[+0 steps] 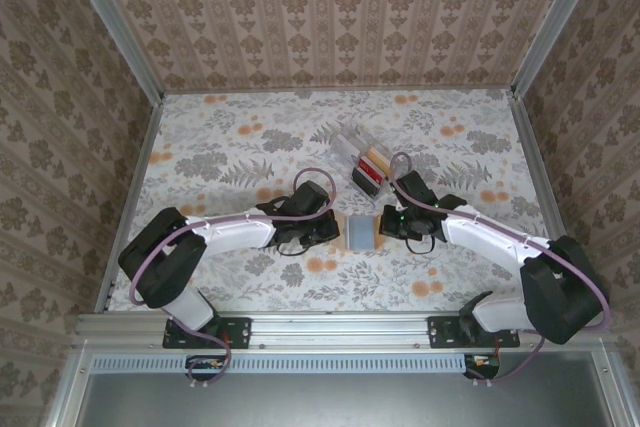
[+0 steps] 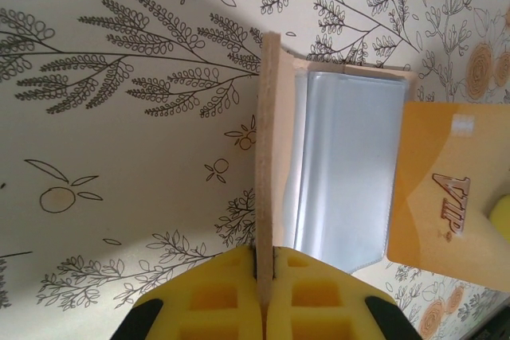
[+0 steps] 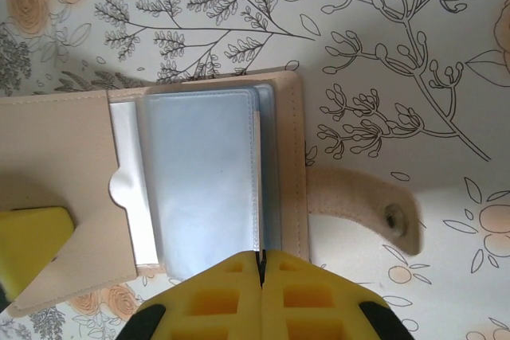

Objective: Put the credit cards into the card holder
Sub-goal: Flip over the card slot in the card holder.

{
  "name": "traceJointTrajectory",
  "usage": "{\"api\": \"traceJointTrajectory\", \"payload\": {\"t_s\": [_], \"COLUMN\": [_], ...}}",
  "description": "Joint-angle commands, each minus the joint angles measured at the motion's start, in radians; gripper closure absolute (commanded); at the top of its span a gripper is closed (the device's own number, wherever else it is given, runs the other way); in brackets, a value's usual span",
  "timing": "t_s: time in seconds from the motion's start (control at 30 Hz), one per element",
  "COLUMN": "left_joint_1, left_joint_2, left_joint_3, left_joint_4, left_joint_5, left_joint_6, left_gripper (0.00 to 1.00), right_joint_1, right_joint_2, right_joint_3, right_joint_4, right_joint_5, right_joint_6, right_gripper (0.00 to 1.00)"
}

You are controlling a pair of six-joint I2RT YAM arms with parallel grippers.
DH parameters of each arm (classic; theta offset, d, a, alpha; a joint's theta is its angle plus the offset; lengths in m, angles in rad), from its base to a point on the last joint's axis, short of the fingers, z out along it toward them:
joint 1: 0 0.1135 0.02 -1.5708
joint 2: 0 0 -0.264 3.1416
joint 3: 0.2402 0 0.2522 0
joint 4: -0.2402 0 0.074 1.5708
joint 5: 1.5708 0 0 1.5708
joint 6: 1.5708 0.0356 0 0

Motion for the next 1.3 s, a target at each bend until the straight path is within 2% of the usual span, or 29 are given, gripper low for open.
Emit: {"api": "traceJointTrajectory", "payload": {"t_s": [0.0,0.53,0.63,0.83,1.27], "left_joint_1": [-0.007,-0.009,-0.01,-0.01,-0.01], "left_joint_2": [0.018,0.044,0.043,0.046,0.052], "left_joint_3": [0.011,0.018,0.015,0.014,0.016], "left_joint_4": [-0.019,-0.021,-0.025,-0.025,-0.022], "left_joint_5": [0.021,0.029,0.024,0.021,0.026], "left_joint_6": [0.006,0.007,0.007,0.007,0.011], "left_gripper": [0.98,0.98,0.97,0.96,0.95], "right_joint_1": [0.004,0.004,0.005,-0.005,-0.013], "right_joint_2": [0.024,0.044,0.001,-0.074,-0.005], "right_joint_3": [-0.005,0.007,0.024,0.051,-0.006], "right_joint_4": [0.039,0.084,0.044,-0.089,-0.016], "right_joint_5": [-0.028,-0.103,-0.076,0.066,0.031], "right_joint_6": [0.0,0.033,0.029,-0.011,0.007], "right_gripper": [0.95,0.95,0.95,0.94,0.95]}}
